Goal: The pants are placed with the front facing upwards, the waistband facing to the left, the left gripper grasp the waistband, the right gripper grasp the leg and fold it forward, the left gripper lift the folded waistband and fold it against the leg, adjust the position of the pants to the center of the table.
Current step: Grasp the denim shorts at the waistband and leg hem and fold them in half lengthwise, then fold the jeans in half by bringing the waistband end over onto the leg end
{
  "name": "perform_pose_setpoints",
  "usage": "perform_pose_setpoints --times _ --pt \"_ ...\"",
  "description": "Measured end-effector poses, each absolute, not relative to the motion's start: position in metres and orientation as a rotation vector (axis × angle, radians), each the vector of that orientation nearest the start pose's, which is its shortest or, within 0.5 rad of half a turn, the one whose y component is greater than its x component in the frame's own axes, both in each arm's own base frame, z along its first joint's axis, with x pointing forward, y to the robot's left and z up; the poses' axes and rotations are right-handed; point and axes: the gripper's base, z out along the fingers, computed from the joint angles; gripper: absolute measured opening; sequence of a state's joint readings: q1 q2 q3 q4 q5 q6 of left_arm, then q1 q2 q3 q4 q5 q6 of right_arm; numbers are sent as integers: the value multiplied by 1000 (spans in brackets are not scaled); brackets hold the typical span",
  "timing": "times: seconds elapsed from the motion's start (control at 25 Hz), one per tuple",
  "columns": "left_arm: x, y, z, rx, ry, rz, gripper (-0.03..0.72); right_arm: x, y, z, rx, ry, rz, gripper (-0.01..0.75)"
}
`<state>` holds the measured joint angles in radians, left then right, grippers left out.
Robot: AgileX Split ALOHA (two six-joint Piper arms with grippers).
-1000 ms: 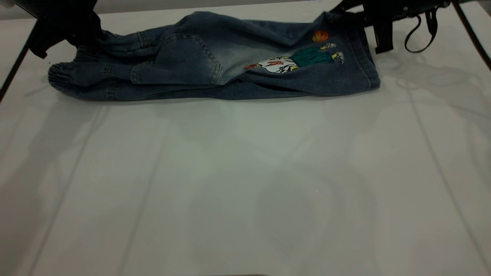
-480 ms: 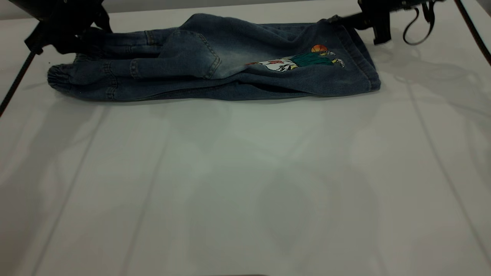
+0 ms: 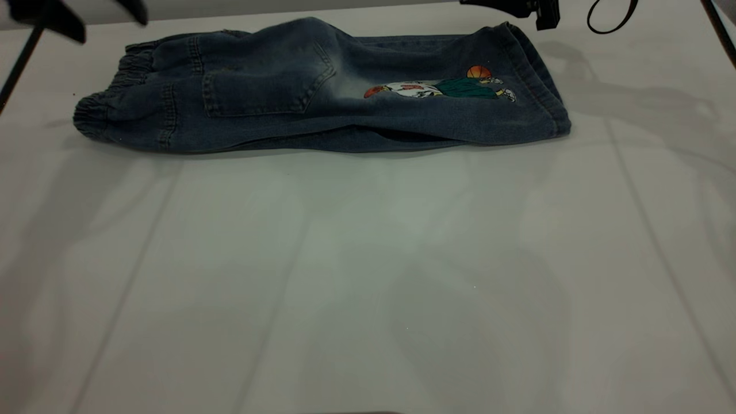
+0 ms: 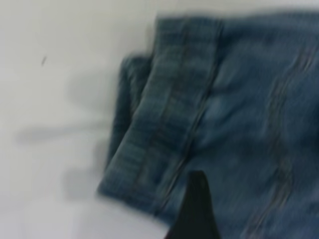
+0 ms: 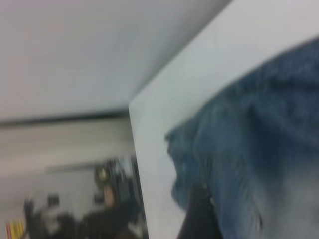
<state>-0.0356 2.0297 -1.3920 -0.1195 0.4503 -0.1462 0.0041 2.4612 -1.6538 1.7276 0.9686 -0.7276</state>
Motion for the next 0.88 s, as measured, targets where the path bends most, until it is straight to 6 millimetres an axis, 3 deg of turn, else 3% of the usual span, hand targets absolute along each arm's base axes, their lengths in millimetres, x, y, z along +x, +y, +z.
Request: perform_pose_setpoints --times 0.2,0.36,0.64,0.88 --pt "421 9 162 -290 2726 -138 529 481 83 93 385 2313 1647 459" --pt "417 42 162 -413 2725 -138 527 475 91 90 301 2379 1630 459" --pt "412 89 149 -662 2665 -417 527 472 104 90 253 2394 1638 459" --pt "418 89 120 -712 2619 -673 552 472 104 90 245 2393 1635 459"
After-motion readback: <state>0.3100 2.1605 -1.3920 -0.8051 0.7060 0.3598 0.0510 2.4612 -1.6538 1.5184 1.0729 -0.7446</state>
